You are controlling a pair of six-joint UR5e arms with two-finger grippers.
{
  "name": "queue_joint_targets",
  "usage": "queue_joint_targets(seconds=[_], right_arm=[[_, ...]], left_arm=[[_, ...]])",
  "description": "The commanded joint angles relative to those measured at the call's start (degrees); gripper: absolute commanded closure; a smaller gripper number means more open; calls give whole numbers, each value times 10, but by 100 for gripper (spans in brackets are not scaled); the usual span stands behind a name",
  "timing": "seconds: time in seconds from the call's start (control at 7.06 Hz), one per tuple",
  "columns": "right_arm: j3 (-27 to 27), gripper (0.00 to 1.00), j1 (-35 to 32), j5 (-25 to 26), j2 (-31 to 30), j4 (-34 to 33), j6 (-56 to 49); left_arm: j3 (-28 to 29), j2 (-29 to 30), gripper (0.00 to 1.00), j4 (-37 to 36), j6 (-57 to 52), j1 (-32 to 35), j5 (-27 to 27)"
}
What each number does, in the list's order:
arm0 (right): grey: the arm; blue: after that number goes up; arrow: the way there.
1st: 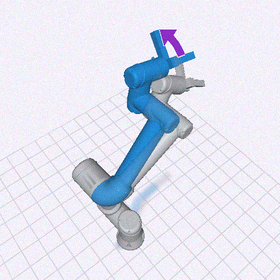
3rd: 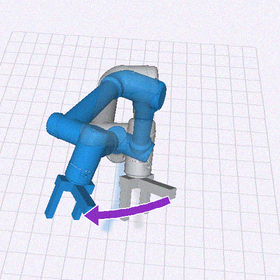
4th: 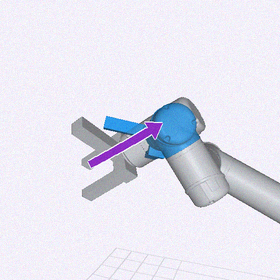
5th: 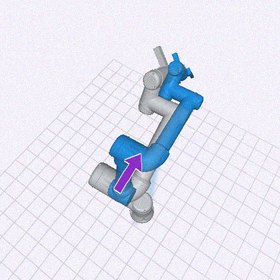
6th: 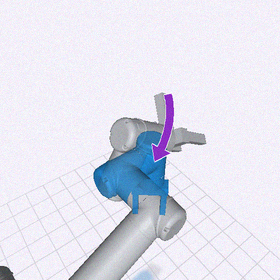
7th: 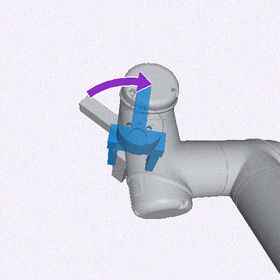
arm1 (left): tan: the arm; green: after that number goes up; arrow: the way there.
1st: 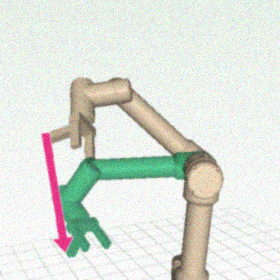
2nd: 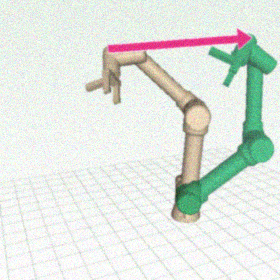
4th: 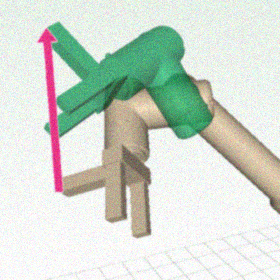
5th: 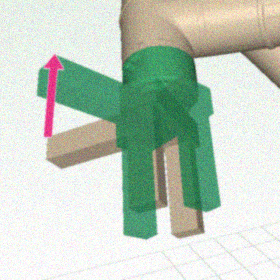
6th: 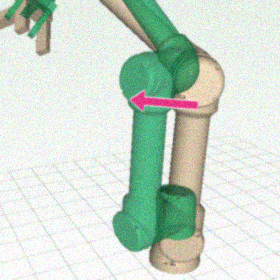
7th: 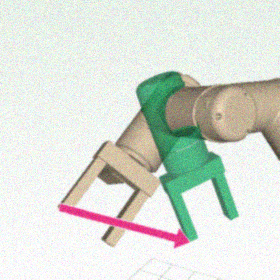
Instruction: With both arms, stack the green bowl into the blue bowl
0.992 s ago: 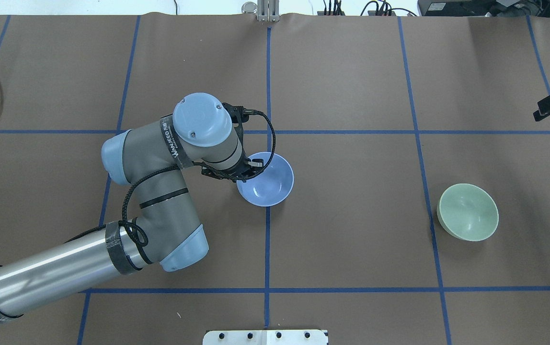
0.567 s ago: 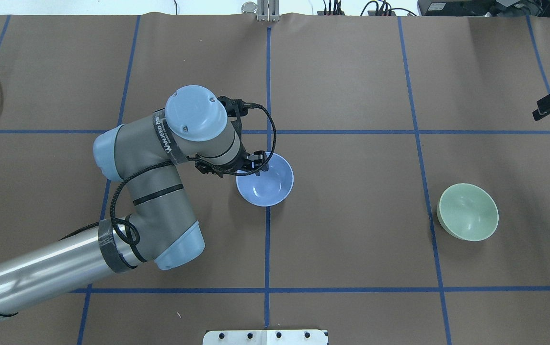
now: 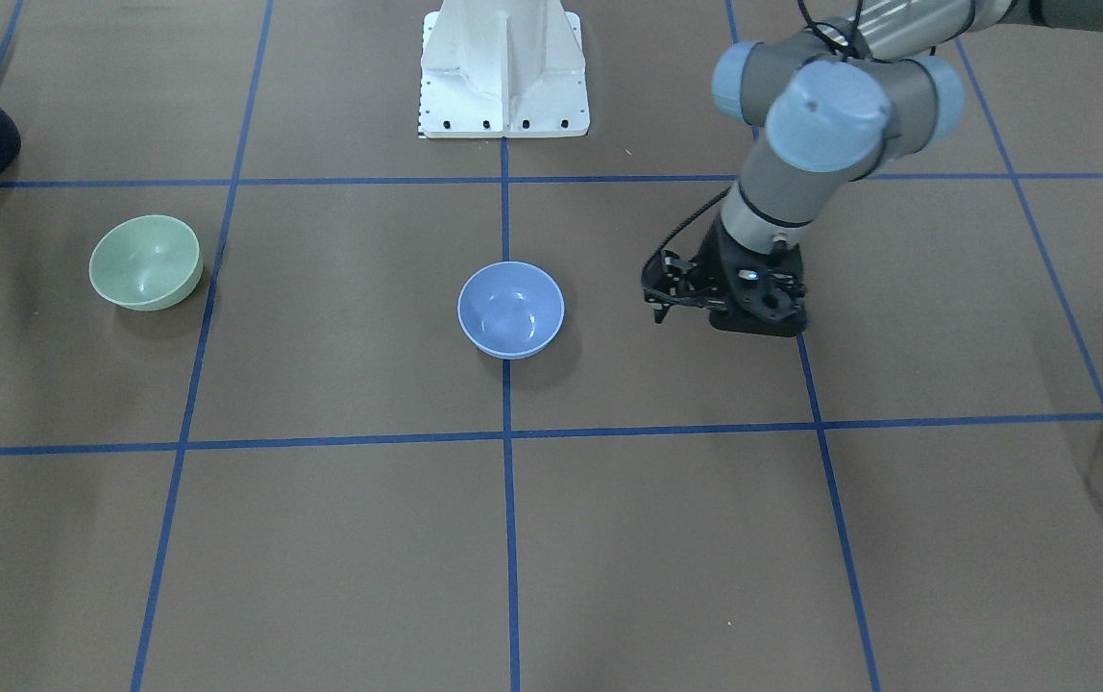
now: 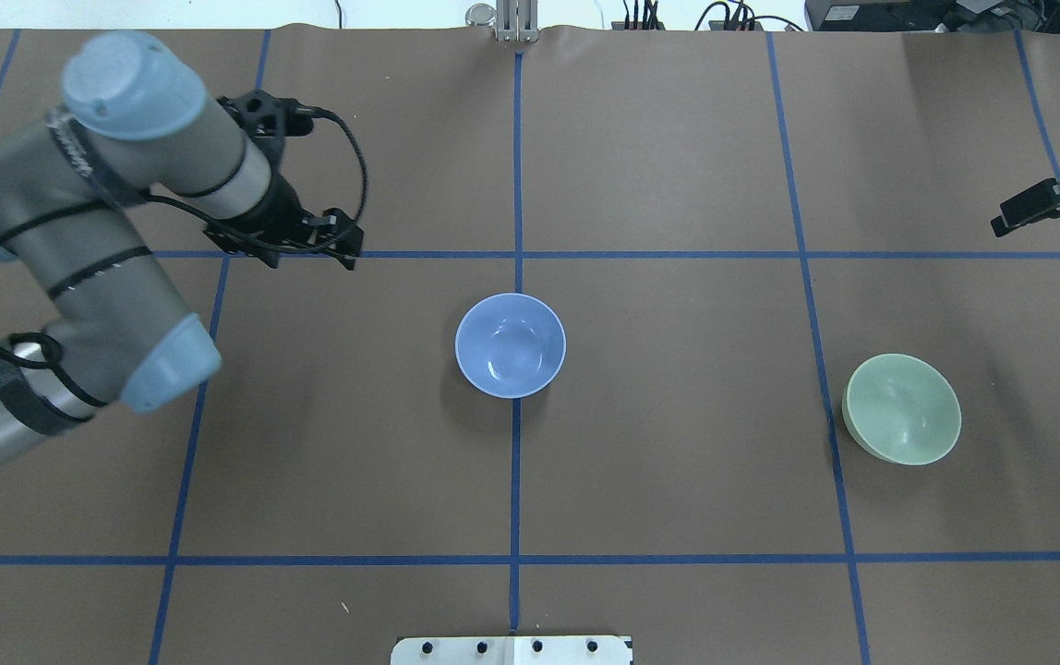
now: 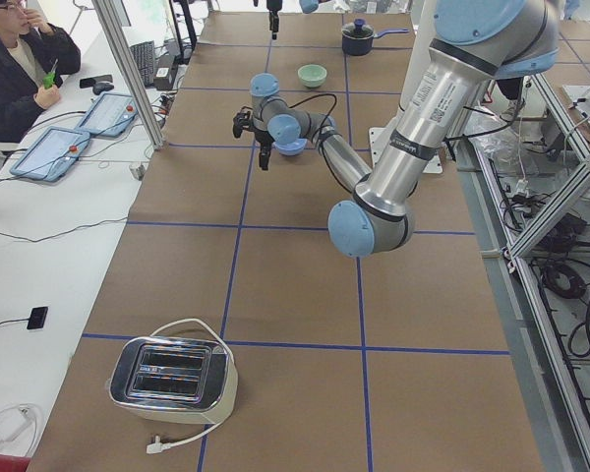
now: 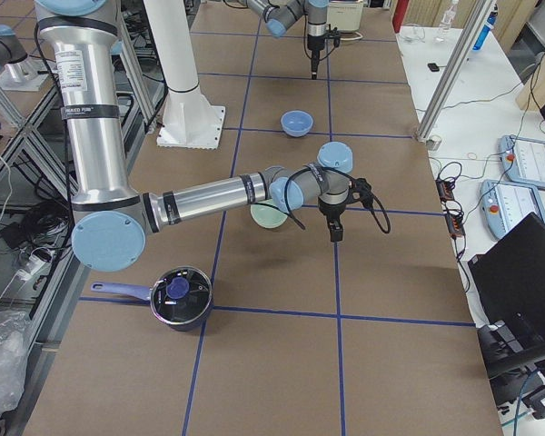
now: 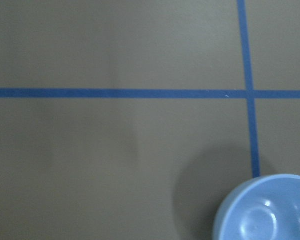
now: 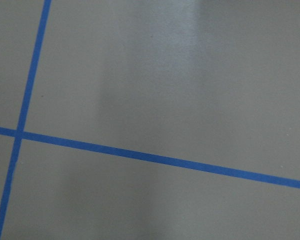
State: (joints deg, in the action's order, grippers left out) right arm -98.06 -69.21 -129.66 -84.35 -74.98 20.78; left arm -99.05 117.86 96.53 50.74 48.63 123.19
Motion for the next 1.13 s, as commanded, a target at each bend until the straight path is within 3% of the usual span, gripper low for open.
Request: queue_joint_targets(seconds=[0.0,0.57,0.99], right_arm=[[-21,0,24,-3,-6,20,6],[-66,0,80,0,-51,31,0],[-62,1,151,46,-108,115,21]], left_arm=[[-4,-109,3,0,-190,128,67],[16,-258,3,-47,-563,316,116],[15,-287,2,-48,-602,335,117]])
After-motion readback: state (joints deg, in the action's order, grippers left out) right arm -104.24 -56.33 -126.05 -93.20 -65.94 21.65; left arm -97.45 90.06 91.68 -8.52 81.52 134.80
